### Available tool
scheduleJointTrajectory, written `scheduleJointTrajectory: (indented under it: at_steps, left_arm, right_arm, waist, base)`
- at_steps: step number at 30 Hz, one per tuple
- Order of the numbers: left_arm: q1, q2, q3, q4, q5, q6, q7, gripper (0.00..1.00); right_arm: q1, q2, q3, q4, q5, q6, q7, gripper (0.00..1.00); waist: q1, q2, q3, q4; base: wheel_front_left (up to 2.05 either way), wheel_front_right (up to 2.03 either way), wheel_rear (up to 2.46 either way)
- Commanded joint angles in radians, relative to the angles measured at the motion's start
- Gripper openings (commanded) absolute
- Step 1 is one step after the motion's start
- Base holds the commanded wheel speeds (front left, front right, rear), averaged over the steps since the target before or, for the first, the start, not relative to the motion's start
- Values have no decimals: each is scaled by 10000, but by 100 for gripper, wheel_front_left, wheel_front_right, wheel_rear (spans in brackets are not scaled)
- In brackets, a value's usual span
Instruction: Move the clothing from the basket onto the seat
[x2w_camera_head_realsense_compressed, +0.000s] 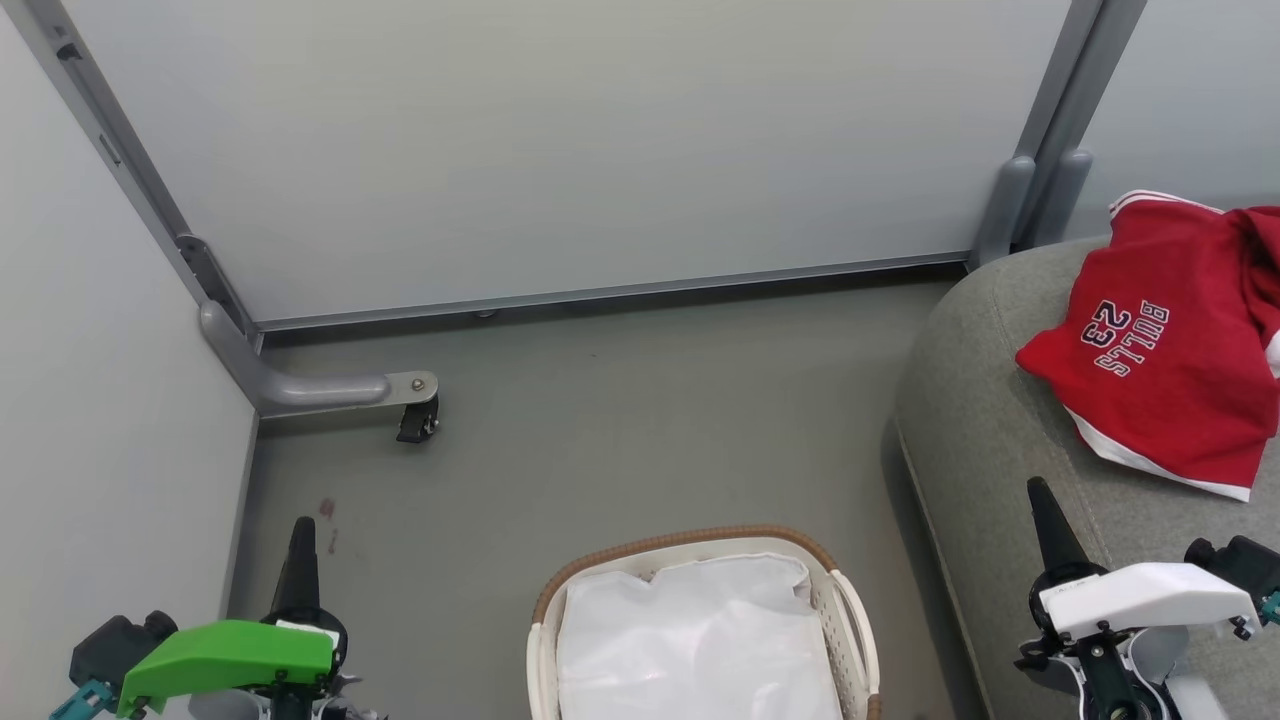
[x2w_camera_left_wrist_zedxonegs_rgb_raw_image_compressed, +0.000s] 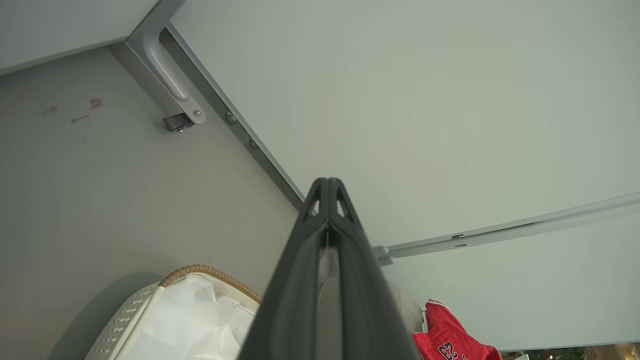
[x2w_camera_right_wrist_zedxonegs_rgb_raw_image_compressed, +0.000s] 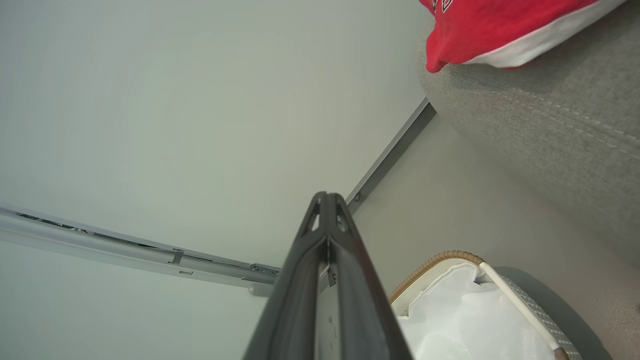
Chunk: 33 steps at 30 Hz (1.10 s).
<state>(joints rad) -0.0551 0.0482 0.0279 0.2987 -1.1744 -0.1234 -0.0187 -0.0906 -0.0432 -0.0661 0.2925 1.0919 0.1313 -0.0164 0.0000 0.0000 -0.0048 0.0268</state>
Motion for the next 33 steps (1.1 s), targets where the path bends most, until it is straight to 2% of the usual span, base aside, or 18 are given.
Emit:
scheduleJointTrajectory:
  at_steps: [1,33]
  left_arm:
    - [-278,35,68,-120,-213,-45,72,0]
    - [-480,39,564,-380,-2693,-86,829,0]
  right_arm:
    - [-160,-63,-58,-144,284,-4,67,0]
    - [-219,-83,-325,-362,3222,-6,820,0]
  waist:
    - [0,0,2,-5]
    - [0,0,42,-144]
  base:
    - [0,0,0]
    - [0,0,0]
